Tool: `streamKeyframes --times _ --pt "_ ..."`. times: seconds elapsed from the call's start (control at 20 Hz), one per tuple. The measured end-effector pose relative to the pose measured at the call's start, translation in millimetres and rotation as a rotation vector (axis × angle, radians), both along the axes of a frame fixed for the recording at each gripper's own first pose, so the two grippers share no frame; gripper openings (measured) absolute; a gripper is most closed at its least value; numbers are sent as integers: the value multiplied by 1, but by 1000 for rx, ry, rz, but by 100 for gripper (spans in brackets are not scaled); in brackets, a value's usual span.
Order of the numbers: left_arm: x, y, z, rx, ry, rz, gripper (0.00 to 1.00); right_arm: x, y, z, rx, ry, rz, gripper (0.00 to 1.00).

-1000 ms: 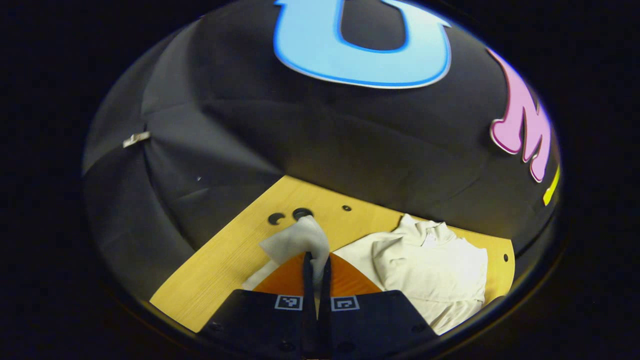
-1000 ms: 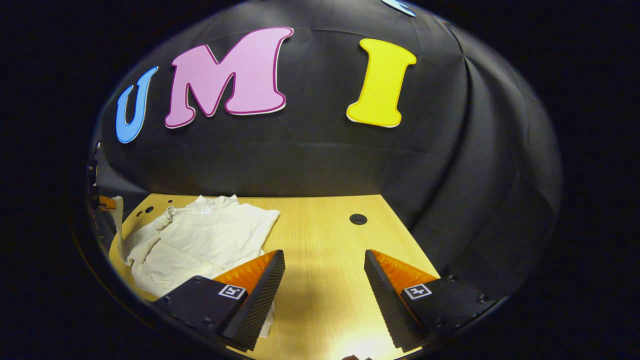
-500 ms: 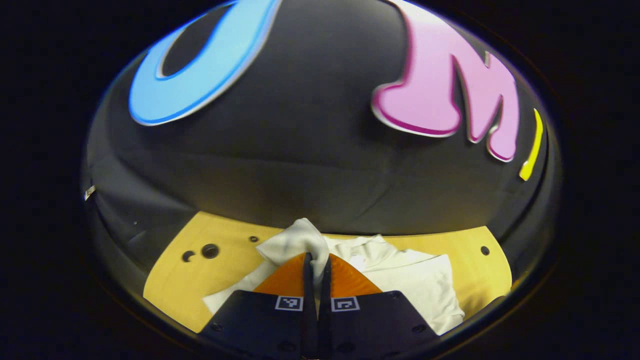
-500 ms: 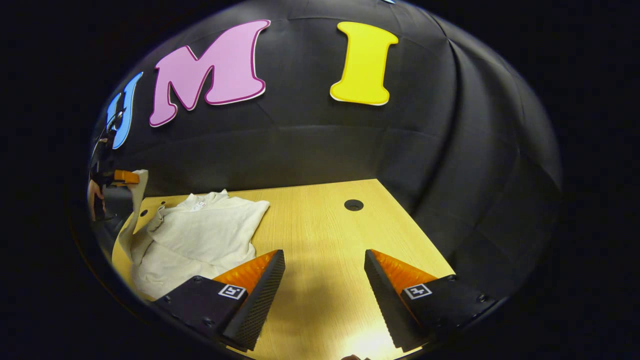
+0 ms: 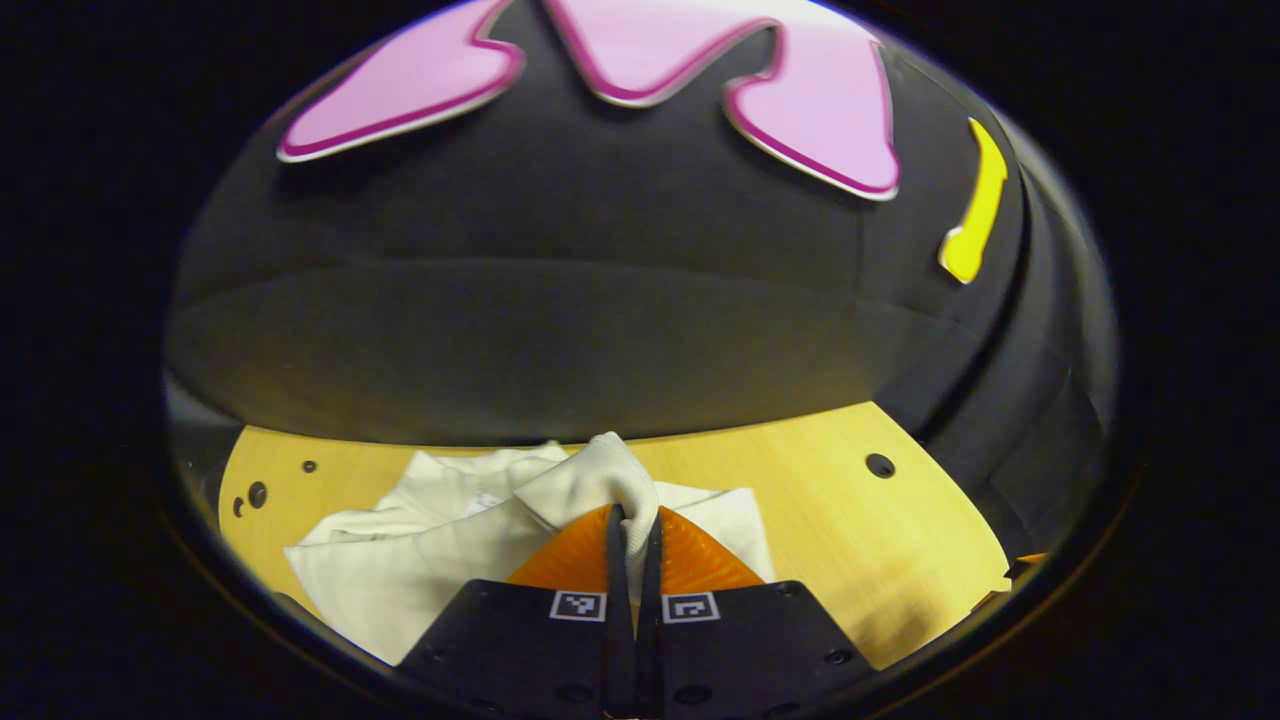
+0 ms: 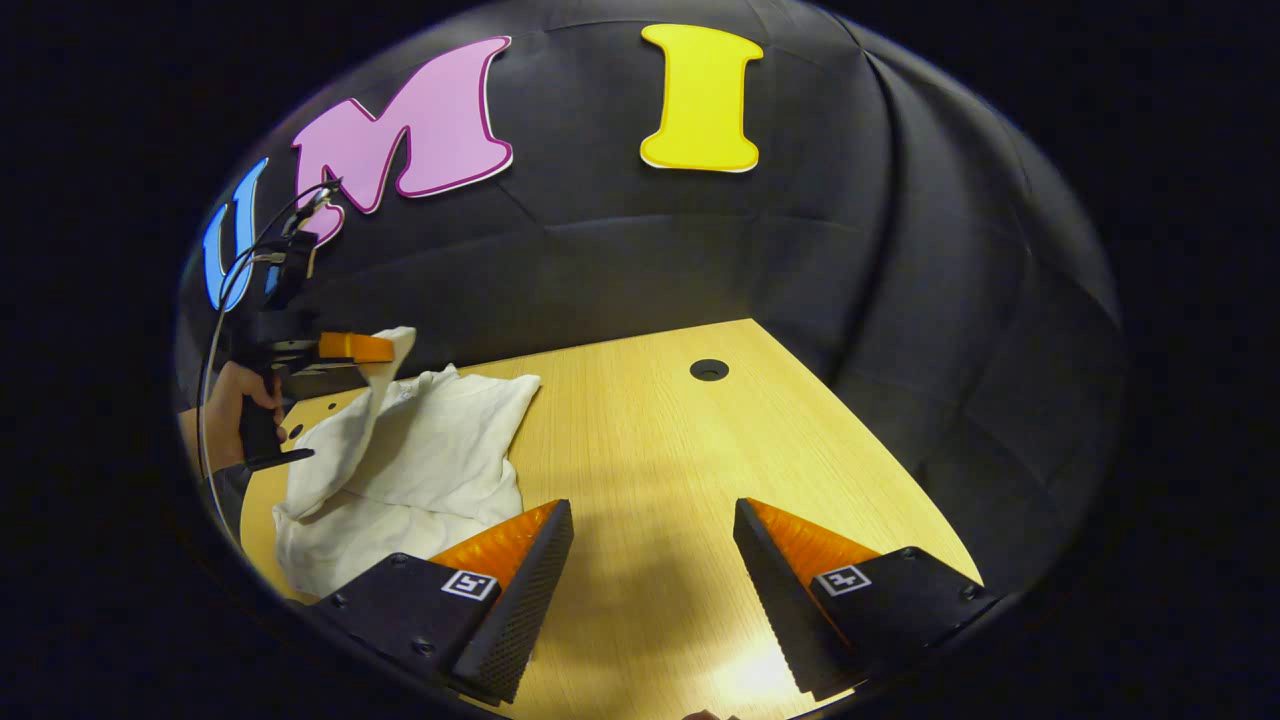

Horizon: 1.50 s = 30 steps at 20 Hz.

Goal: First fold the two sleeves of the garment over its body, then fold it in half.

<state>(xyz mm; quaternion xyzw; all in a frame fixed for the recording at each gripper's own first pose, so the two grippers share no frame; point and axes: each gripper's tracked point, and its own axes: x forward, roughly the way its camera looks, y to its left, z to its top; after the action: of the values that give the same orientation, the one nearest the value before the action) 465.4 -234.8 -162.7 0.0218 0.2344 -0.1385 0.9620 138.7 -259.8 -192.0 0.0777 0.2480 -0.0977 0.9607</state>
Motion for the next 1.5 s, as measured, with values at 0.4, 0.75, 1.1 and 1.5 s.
streamKeyframes --times 0.4,0.75,1.1,1.5 --pt "-23 -77 -30 -8 64 -169 34 -16 2 -9 0 27 8 99" --pt "-63 -51 -3 -19 23 -158 97 -20 21 -3 5 14 47 99" --pt "-120 80 -2 -14 16 61 98 -23 71 -21 15 63 159 99" --pt "-222 236 -59 0 127 330 98 -23 122 -73 92 193 241 99"
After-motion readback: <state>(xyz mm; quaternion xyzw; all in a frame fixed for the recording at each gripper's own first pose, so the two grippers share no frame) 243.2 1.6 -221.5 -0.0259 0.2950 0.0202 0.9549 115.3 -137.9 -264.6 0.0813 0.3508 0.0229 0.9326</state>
